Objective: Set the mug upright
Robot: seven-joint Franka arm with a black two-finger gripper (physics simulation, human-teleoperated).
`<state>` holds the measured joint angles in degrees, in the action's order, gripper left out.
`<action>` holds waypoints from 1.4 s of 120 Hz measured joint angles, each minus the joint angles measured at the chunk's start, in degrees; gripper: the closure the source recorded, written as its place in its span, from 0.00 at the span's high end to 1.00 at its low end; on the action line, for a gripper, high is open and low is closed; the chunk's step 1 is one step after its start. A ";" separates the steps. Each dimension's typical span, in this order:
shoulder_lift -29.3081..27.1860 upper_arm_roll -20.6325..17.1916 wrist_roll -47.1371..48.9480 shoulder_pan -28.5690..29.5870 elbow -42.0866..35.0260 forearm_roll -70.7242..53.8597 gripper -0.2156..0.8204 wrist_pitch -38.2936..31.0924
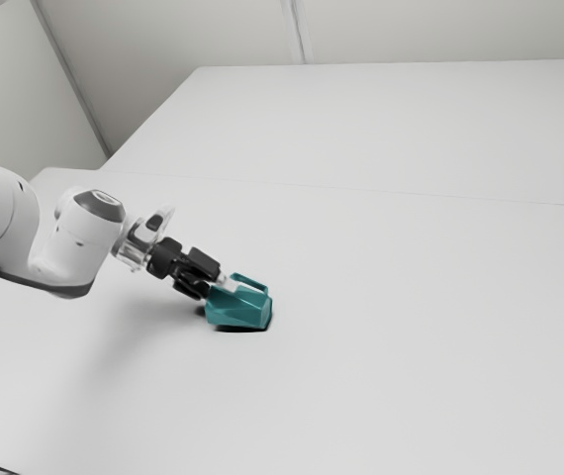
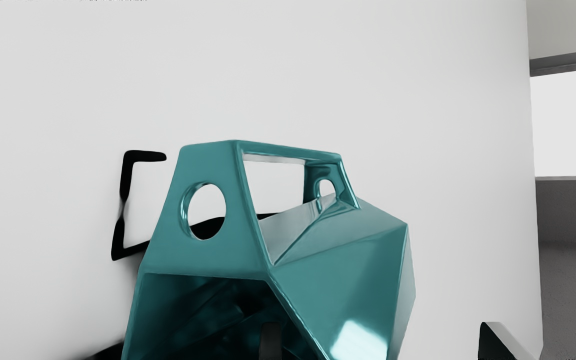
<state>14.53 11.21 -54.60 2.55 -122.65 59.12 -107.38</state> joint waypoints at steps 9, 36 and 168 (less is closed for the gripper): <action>-0.01 -0.01 -0.72 -0.24 -0.02 0.33 0.37 0.16; -0.66 -0.03 -2.52 -0.52 0.11 0.65 0.13 0.62; -11.86 -8.92 25.96 -8.00 6.97 -57.96 0.04 -14.84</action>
<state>2.67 2.29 -28.64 -5.45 -115.68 1.16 -122.23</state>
